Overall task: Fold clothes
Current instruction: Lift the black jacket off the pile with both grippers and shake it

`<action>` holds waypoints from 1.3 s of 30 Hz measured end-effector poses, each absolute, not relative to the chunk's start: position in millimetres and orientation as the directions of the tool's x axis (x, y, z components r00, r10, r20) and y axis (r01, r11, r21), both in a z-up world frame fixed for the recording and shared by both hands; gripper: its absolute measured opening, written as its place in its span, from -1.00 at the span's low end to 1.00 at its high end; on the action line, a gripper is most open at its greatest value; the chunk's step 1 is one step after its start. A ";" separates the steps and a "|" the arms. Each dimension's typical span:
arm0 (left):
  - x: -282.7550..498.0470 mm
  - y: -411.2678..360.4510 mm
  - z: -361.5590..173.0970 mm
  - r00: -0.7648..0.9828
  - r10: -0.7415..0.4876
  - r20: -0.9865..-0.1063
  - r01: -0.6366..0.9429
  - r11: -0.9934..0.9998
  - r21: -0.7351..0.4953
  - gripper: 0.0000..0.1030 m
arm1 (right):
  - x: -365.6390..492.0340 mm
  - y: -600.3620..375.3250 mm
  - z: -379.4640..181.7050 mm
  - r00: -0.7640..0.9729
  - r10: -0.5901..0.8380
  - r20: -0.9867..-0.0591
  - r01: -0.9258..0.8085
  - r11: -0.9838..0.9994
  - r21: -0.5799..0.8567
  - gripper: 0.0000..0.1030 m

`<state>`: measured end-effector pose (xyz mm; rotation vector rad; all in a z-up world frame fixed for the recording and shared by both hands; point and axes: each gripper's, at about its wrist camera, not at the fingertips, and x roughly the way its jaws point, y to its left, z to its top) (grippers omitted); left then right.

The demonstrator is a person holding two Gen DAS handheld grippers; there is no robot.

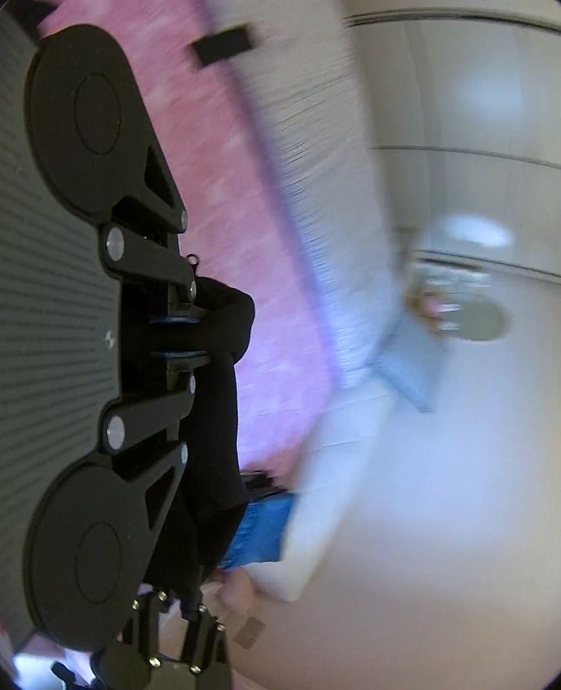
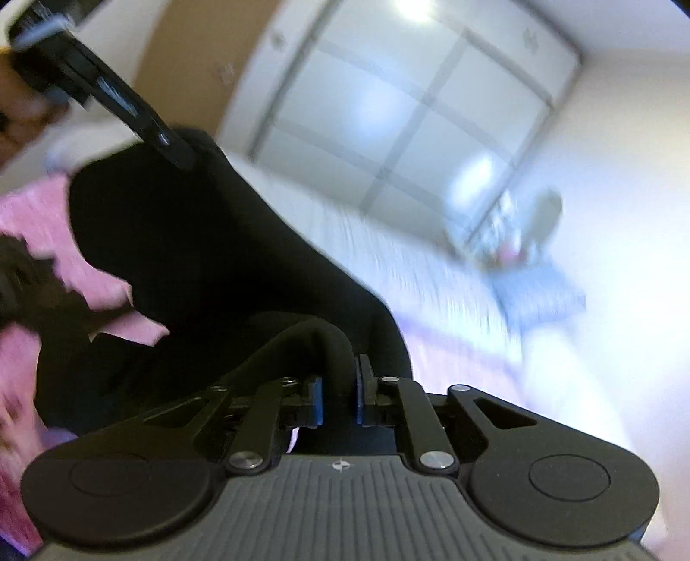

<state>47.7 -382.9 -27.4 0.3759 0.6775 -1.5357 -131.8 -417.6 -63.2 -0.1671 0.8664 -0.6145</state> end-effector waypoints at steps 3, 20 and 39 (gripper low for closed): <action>27.7 -431.2 -73.2 -0.102 -0.701 -0.706 0.977 0.064 -0.205 -0.88 | -176.8 -459.6 -85.9 0.416 -0.582 -0.699 0.492 0.790 -0.365 -0.73; 85.8 -457.5 -122.3 -0.016 -0.634 -0.773 0.949 0.233 -0.210 -0.39 | -220.6 -520.8 -122.7 0.409 -0.511 -0.756 0.596 0.777 -0.203 0.44; 43.3 -510.6 -351.5 -0.188 -0.231 -0.955 0.979 0.033 -0.201 -0.80 | -236.8 -684.9 -226.5 0.254 -0.322 -0.912 0.727 0.686 -0.040 0.64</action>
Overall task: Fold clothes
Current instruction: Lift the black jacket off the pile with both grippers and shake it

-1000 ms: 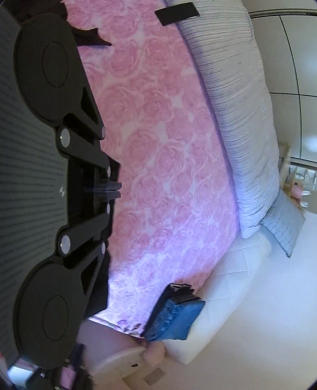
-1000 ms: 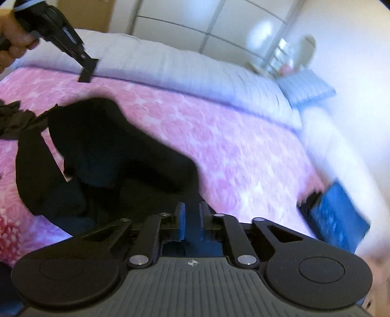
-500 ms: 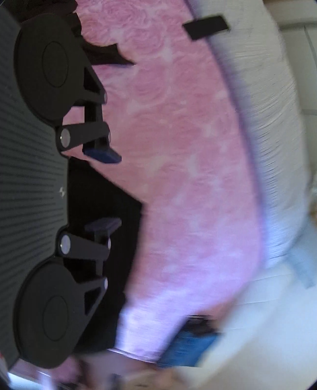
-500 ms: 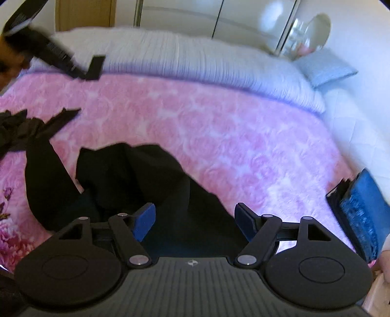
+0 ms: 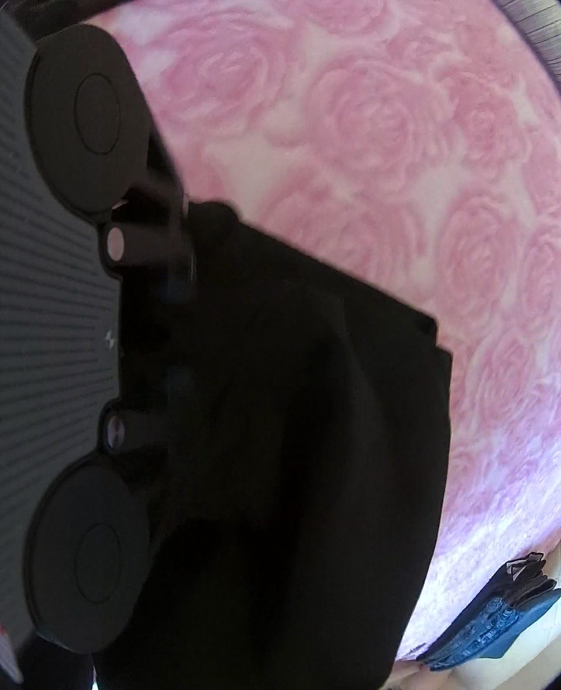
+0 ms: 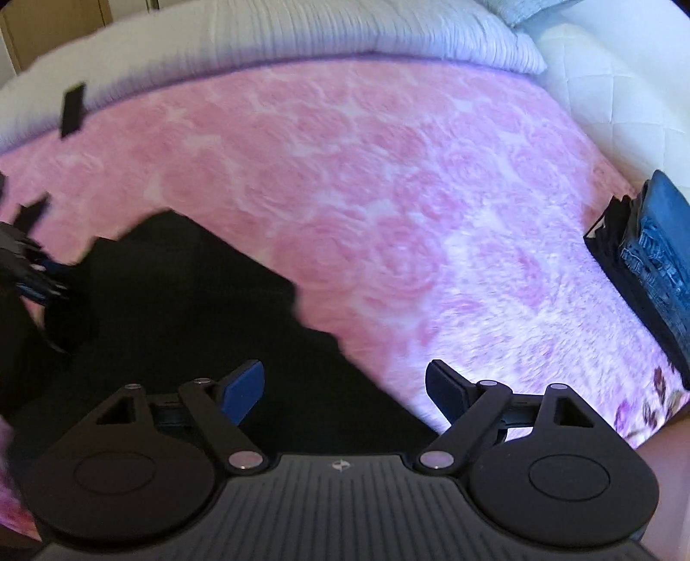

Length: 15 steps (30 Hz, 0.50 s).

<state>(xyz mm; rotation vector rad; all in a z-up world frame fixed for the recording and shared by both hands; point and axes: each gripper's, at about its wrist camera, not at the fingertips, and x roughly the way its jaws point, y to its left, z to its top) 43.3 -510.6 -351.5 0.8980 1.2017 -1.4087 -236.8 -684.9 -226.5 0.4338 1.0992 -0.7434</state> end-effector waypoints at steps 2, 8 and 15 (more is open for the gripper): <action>45.3 -502.6 -325.3 -0.153 -0.275 -0.949 0.979 0.088 -0.183 -0.81 | -241.0 -709.4 -256.0 0.253 -0.230 -0.940 0.721 0.692 0.025 0.64; 61.1 -479.1 -226.9 0.031 -0.425 -0.905 0.947 0.302 -0.109 -0.83 | -232.8 -739.5 -278.8 0.318 0.068 -0.946 0.663 0.698 0.272 -0.90; 111.8 -509.0 -62.8 0.319 -0.641 -0.698 0.904 0.427 0.021 -0.84 | -185.4 -837.7 -148.7 0.609 -0.097 -0.787 0.546 0.770 0.328 -0.93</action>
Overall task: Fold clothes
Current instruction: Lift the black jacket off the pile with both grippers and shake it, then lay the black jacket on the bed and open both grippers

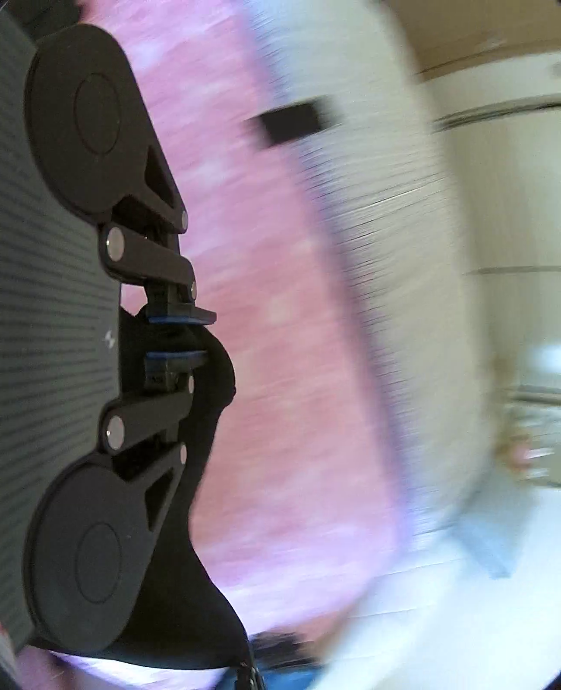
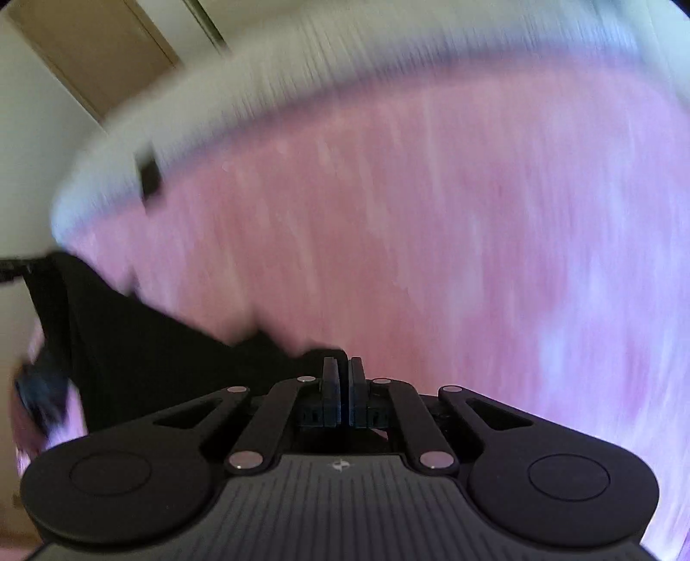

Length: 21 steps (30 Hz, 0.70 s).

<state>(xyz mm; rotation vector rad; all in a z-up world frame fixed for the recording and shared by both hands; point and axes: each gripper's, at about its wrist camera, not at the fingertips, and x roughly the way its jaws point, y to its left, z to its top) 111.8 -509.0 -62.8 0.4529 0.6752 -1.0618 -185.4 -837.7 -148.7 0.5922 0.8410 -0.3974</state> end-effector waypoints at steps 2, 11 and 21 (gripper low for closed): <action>118.2 -505.6 -4.2 0.409 -0.701 -0.584 0.881 0.469 0.053 -0.84 | -170.4 -857.3 -94.7 0.689 -0.184 -0.700 0.503 0.818 0.279 -0.93; 57.9 -436.2 67.6 0.316 -0.845 -0.431 0.947 0.309 0.087 -0.83 | -200.7 -812.3 53.2 0.827 -0.488 -0.278 0.519 0.854 0.045 -0.96; -68.2 -395.1 -146.3 -0.149 -0.537 -0.830 0.987 -0.126 -0.096 -1.00 | -276.0 -737.5 -171.3 0.391 -0.440 -0.808 0.790 0.612 0.049 -0.96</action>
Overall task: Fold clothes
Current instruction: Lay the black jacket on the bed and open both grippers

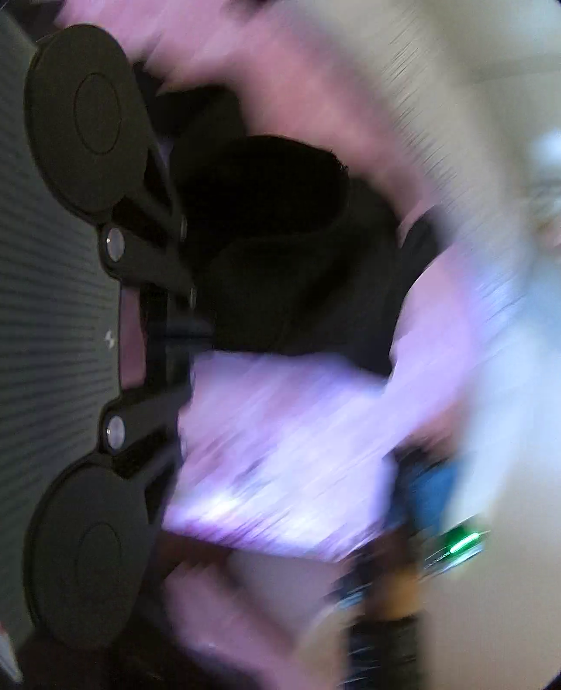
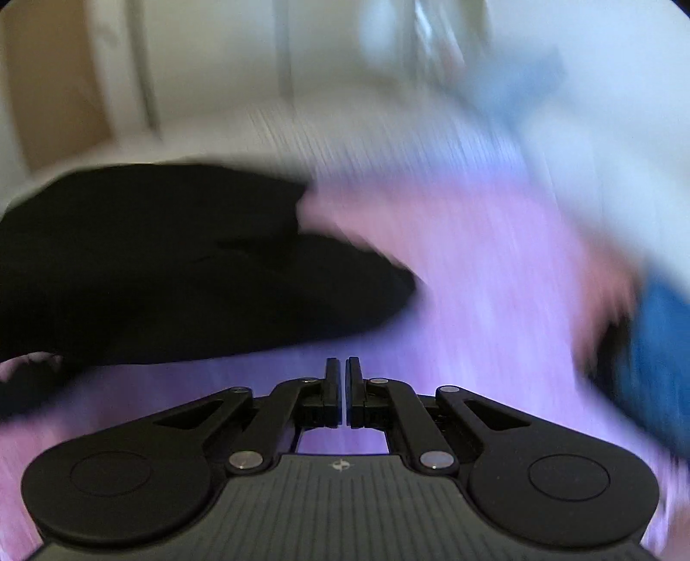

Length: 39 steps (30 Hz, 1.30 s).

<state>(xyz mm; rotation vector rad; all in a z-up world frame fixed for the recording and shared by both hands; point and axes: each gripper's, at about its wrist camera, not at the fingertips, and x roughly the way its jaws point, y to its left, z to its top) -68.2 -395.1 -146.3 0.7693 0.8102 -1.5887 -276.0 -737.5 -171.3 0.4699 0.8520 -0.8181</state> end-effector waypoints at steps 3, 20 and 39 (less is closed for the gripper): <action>-77.1 -387.4 -182.8 -0.148 -0.468 -0.871 0.988 -0.101 -0.113 -1.00 | -299.1 -707.1 -210.3 0.285 -0.351 -0.892 0.827 0.560 0.044 -0.88; -65.4 -444.4 -313.3 0.008 -0.371 -0.929 0.892 0.421 -0.161 0.26 | -155.4 -761.3 -277.0 0.419 -0.074 -0.905 0.440 0.888 0.131 0.51; -75.6 -457.4 -314.0 0.026 -0.340 -0.940 0.873 0.465 -0.144 -0.76 | -101.2 -901.9 -306.0 0.579 0.218 -0.786 0.427 0.740 0.520 -0.86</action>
